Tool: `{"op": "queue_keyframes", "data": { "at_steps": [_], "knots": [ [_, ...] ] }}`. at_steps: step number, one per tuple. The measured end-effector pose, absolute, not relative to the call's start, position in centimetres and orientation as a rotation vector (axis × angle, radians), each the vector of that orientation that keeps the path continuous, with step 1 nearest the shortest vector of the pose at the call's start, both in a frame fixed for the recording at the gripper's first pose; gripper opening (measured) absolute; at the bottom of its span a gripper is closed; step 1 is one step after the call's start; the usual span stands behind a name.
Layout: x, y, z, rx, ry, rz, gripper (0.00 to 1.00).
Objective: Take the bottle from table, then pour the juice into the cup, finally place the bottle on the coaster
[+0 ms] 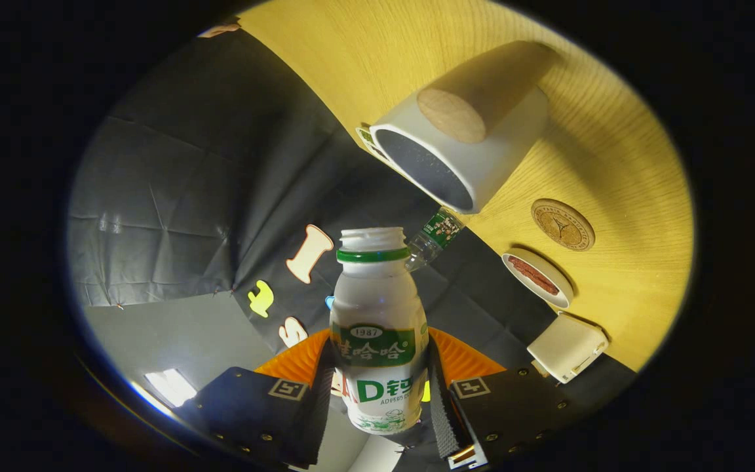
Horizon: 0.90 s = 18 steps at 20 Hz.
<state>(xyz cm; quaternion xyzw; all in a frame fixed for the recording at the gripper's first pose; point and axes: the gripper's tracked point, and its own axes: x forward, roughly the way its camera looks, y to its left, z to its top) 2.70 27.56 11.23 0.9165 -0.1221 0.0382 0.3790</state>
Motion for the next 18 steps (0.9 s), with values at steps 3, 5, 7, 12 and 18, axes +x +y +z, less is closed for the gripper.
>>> {"op": "queue_keyframes", "data": {
  "at_steps": [3, 5, 7, 12, 18],
  "knots": [
    [3.0, 28.2, 11.4, 2.201, -0.262, 0.083, 0.65],
    [3.2, 28.3, 10.9, 2.086, -0.235, 0.060, 0.65],
    [3.1, 28.1, 10.8, 1.972, -0.231, 0.049, 0.65],
    [3.4, 28.9, 11.5, 1.703, -0.202, 0.045, 0.65],
    [3.4, 29.8, 10.9, 1.368, -0.159, 0.006, 0.65]
  ]
}}
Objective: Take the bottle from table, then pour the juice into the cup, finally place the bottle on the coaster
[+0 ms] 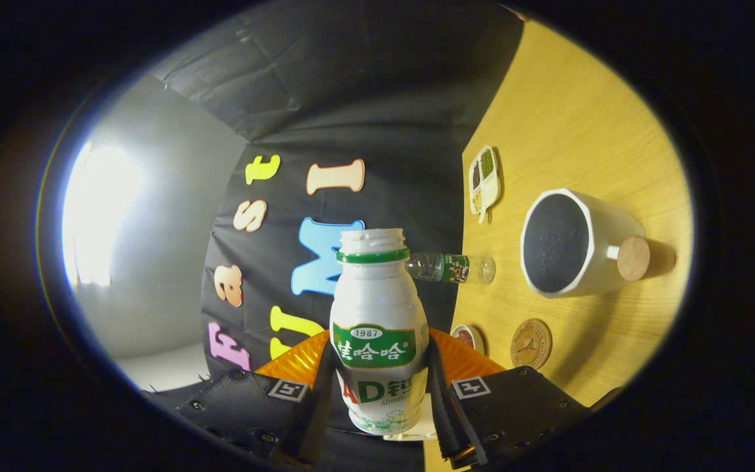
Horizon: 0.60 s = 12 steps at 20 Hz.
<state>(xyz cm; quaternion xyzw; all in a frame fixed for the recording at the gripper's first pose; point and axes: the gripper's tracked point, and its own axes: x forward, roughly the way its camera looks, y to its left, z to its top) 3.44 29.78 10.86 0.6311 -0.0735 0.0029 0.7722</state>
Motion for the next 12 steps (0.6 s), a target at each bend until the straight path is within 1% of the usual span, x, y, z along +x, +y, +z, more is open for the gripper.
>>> {"op": "queue_keyframes", "data": {
  "at_steps": [3, 12],
  "knots": [
    [3.4, 30.0, 10.5, 1.194, -0.128, -0.010, 0.65],
    [6.0, 33.8, 8.7, 0.752, -0.019, 0.018, 0.65]
  ]
}}
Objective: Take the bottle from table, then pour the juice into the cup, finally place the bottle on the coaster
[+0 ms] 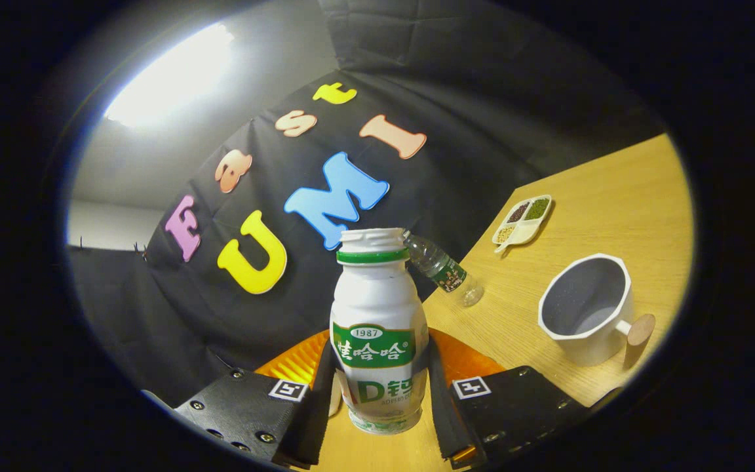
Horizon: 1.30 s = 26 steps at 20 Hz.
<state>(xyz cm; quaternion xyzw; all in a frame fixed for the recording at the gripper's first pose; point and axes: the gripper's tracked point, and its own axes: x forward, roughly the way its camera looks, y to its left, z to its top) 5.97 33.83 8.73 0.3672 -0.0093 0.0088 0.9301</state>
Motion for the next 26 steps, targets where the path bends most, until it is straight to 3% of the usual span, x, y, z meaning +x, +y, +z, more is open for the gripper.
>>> {"op": "queue_keyframes", "data": {
  "at_steps": [12, 26],
  "knots": [
    [9.4, 34.9, 7.6, 0.184, 0.063, -0.080, 0.65],
    [15.5, 34.9, 4.5, -0.007, 0.064, -0.034, 0.65]
  ]
}}
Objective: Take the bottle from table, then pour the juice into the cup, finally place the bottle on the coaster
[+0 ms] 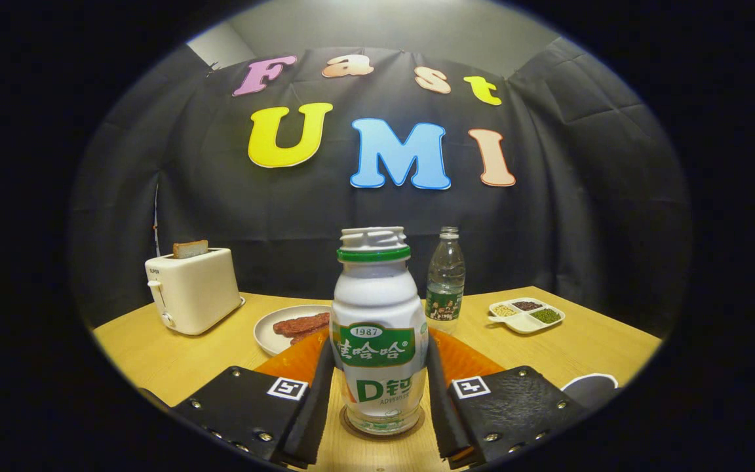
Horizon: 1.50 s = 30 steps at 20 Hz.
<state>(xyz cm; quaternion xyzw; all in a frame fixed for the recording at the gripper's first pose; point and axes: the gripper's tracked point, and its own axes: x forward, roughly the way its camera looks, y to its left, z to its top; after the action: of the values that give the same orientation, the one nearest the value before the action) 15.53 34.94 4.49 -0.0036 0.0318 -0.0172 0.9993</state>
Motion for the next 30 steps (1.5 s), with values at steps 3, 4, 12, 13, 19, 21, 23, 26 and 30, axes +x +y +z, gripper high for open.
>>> {"op": "queue_keyframes", "data": {
  "at_steps": [3, 4, 12, 13, 19, 21, 23, 26, 30],
  "knots": [
    [16.2, 35.2, 4.4, -0.008, 0.049, -0.023, 0.65],
    [16.3, 35.1, 4.2, -0.019, 0.048, -0.027, 0.65],
    [17.2, 35.3, 2.1, -0.044, 0.078, -0.019, 0.66],
    [17.1, 35.0, 1.9, -0.039, 0.080, -0.023, 0.66],
    [16.7, 34.4, 1.7, 0.032, 0.055, -0.022, 0.66],
    [16.6, 34.4, 1.6, 0.043, 0.042, -0.018, 0.66],
    [16.5, 34.4, 1.7, 0.044, 0.031, -0.014, 0.66],
    [16.3, 34.6, 1.6, 0.031, 0.017, -0.010, 0.66],
    [16.3, 34.6, 1.6, 0.025, 0.005, -0.006, 0.70]
  ]
}}
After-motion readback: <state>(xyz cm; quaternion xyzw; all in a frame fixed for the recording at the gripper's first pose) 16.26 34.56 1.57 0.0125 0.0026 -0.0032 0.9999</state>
